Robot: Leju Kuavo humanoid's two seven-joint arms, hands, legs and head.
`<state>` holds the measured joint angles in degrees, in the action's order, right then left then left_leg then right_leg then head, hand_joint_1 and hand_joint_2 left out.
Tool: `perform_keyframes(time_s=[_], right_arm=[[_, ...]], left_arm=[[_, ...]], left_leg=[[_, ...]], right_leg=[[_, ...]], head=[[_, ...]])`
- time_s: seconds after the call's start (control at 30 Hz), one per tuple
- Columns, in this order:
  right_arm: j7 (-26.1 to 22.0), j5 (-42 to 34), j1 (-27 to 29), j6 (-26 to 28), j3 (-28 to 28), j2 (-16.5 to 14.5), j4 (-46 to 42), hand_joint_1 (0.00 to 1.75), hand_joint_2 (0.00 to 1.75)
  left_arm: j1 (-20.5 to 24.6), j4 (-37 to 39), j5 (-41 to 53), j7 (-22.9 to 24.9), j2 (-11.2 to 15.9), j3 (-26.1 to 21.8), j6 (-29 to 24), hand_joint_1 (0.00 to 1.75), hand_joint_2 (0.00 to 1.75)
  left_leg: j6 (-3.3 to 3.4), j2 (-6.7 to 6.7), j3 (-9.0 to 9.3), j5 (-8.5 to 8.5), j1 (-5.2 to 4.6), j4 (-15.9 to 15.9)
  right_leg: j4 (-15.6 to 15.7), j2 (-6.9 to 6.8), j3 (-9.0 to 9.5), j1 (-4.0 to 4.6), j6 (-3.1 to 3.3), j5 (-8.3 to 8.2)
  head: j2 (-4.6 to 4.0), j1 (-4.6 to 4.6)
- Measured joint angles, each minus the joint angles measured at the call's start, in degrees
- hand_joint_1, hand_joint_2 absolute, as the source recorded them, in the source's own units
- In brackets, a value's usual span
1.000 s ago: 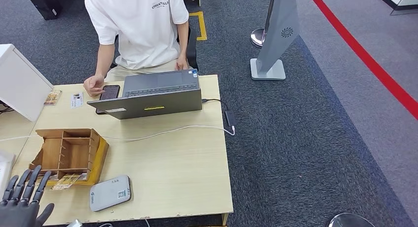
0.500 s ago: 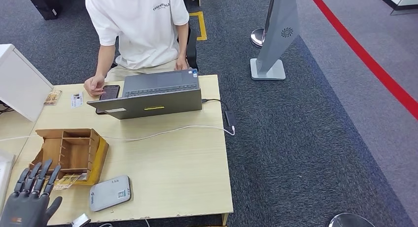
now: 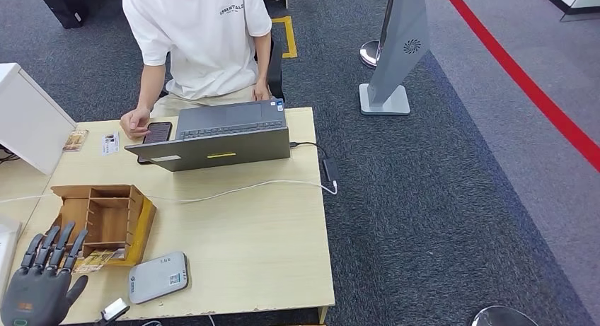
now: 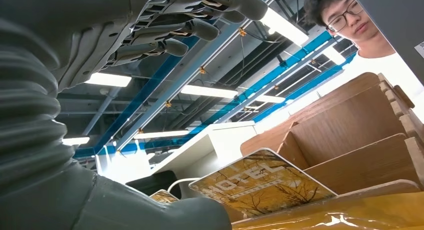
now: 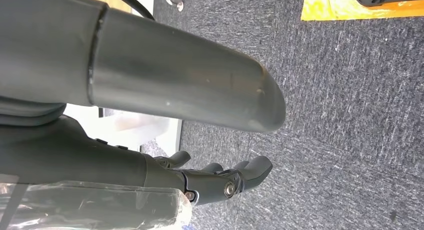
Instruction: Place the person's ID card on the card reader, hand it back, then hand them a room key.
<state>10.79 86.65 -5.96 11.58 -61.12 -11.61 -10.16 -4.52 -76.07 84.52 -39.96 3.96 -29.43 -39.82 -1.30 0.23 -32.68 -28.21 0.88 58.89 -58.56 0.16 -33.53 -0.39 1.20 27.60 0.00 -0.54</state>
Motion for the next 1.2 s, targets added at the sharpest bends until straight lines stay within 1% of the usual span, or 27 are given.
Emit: perform_keyframes(time_s=[0.4,1.07,1.2], right_arm=[[-0.1,0.4,0.0,0.0,0.1,0.0,0.0,0.00,0.00],[-0.1,0.3,0.0,0.0,0.1,0.0,0.0,0.00,0.00],[-0.1,0.1,0.0,0.0,0.2,0.0,0.0,0.00,0.00]], left_arm=[[1.6,2.4,0.7,0.0,0.0,-1.1,0.0,0.00,1.75],[2.1,4.7,1.2,0.3,0.0,-1.1,0.0,0.00,1.75],[2.2,5.4,1.7,1.1,-0.1,-1.1,0.0,0.00,1.75]], left_leg=[[0.00,0.00,0.00,0.00,0.00,0.0],[0.00,0.00,0.01,0.00,0.00,0.0],[0.00,0.01,0.01,0.00,0.00,0.0]], right_leg=[[0.0,0.00,0.00,0.00,0.00,0.00],[0.0,0.00,0.00,0.00,0.00,0.00],[0.0,0.01,0.00,0.00,0.00,0.00]], head=[[0.00,0.01],[0.00,0.00],[0.00,0.01]])
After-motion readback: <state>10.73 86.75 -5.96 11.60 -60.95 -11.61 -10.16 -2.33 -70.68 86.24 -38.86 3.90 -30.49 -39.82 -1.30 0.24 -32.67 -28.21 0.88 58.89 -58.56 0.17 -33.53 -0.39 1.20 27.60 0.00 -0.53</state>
